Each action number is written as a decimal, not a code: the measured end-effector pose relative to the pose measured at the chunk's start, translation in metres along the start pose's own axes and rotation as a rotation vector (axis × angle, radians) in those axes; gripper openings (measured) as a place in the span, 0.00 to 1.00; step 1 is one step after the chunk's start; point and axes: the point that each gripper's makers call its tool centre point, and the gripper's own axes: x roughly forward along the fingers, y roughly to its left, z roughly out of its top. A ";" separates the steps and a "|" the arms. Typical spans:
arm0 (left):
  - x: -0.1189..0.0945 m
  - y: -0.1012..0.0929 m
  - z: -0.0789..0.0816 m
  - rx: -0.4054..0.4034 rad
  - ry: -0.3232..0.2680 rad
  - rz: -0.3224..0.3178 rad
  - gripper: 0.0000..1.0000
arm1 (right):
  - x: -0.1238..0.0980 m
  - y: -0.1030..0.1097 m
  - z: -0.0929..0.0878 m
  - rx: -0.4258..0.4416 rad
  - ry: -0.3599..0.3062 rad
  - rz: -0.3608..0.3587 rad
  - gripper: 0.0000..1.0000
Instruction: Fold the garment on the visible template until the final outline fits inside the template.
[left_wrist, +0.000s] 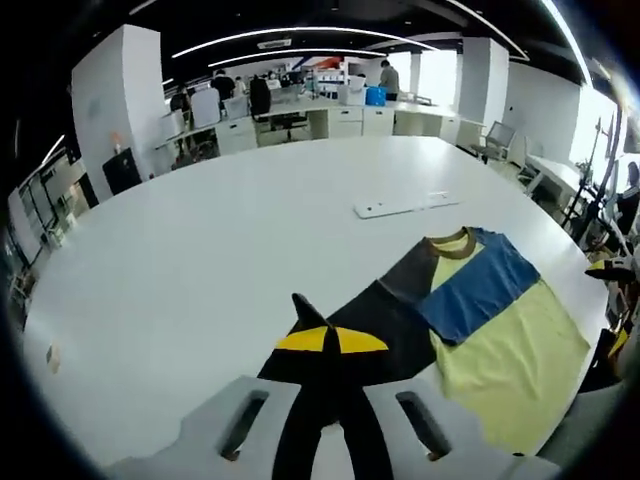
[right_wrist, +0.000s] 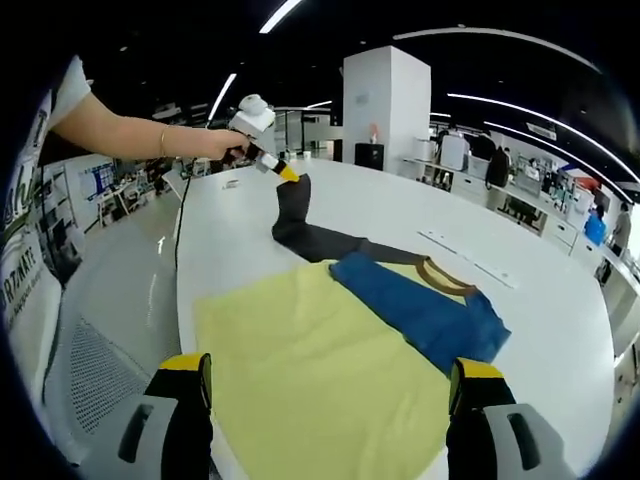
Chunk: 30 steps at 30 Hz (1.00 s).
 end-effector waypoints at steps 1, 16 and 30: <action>0.001 -0.002 0.002 -0.002 -0.001 -0.004 0.00 | 0.000 0.001 0.000 0.000 -0.001 0.002 0.99; 0.017 -0.059 0.031 0.071 -0.017 -0.114 0.00 | -0.003 0.004 -0.005 0.005 -0.012 -0.012 0.99; 0.029 -0.098 0.056 0.014 -0.069 -0.168 0.00 | -0.009 0.001 -0.011 0.009 -0.008 -0.015 0.99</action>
